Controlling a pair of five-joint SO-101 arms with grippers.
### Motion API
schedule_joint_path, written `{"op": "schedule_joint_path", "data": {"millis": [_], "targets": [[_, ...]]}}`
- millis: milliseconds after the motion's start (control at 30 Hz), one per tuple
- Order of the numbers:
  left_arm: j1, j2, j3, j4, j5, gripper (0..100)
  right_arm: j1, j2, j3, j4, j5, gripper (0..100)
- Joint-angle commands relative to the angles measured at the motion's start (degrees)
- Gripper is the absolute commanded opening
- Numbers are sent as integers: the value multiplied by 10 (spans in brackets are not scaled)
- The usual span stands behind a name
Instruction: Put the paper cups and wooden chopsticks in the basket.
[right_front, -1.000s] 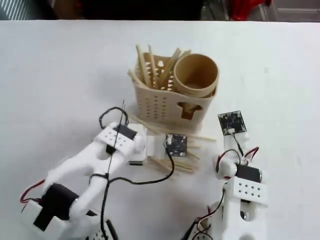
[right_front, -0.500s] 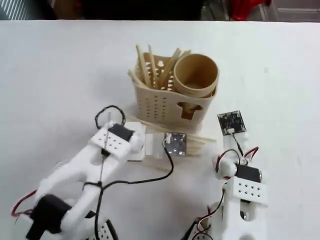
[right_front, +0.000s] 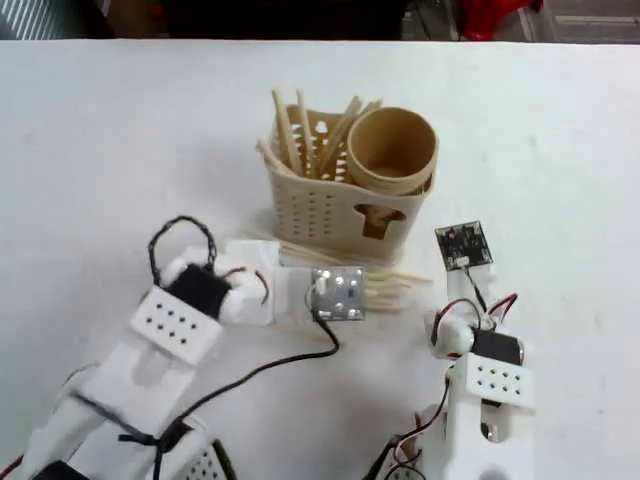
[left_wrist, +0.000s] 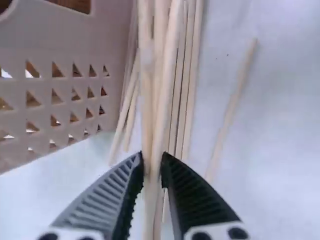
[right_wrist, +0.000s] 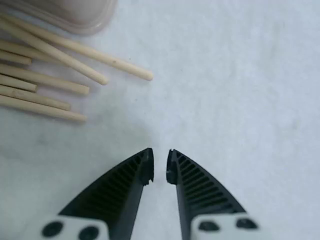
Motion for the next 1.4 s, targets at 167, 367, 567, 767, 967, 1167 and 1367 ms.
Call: {"op": "schedule_joint_path", "data": {"millis": [167,367,567,767,967,1167,1367], "targets": [[-10,79,-28,11,15,22,-6,-11,-3,-10,-2,63],[-16,78,-121,99,36,22,-7,-11,-3,-10,-2,63],[32,14,-167,123,106,22,-7,-11,-2,-15,-1,63],[38,-65,-186,15,215,22,-7,-11,-2,-18,-1,63],[34,-104,-185,-73,283,22,-7,-11,-2,-18,-1,63],[36,-108,-186,-155,382,22,-7,-11,-2,-18,-1,63],[35,-104,-181,-249,433,22,-7,-11,-2,-18,-1,63]]}}
